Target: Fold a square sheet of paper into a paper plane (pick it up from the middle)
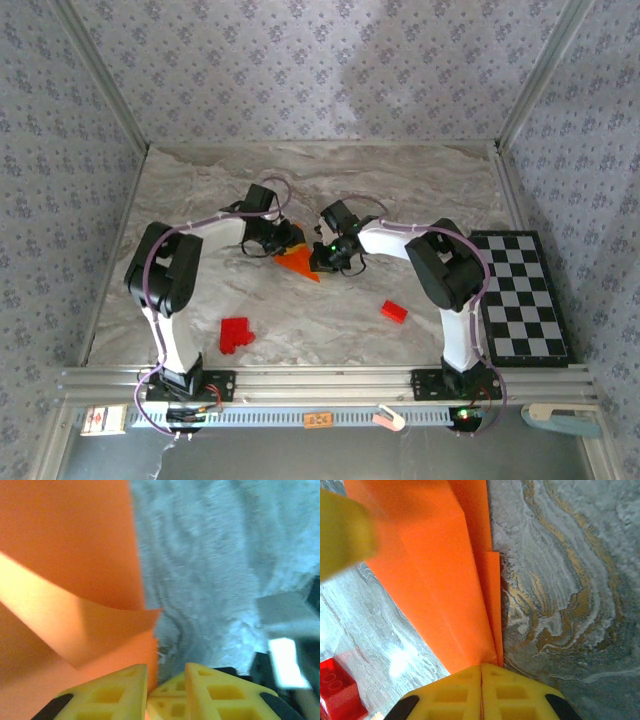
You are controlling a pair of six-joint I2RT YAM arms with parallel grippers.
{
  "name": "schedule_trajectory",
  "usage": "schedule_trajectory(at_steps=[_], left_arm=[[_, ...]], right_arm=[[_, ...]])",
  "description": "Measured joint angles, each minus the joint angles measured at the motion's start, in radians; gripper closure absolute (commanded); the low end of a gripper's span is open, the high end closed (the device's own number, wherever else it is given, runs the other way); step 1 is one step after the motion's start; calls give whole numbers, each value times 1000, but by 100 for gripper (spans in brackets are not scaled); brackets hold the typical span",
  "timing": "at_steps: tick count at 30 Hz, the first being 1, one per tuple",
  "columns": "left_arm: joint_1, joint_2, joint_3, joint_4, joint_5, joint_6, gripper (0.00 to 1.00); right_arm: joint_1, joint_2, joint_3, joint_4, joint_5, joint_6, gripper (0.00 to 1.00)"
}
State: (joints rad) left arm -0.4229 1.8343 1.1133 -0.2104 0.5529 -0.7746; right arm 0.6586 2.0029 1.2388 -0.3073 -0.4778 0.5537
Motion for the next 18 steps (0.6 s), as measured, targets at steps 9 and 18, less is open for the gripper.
schedule_trajectory(at_steps=[9, 18], left_arm=[[31, -47, -105, 147, 12, 56, 75], [50, -21, -142, 252, 40, 97, 77]], right_arm=[[-5, -4, 0, -24, 0, -24, 91], [-6, -6, 3, -44, 0, -32, 91]])
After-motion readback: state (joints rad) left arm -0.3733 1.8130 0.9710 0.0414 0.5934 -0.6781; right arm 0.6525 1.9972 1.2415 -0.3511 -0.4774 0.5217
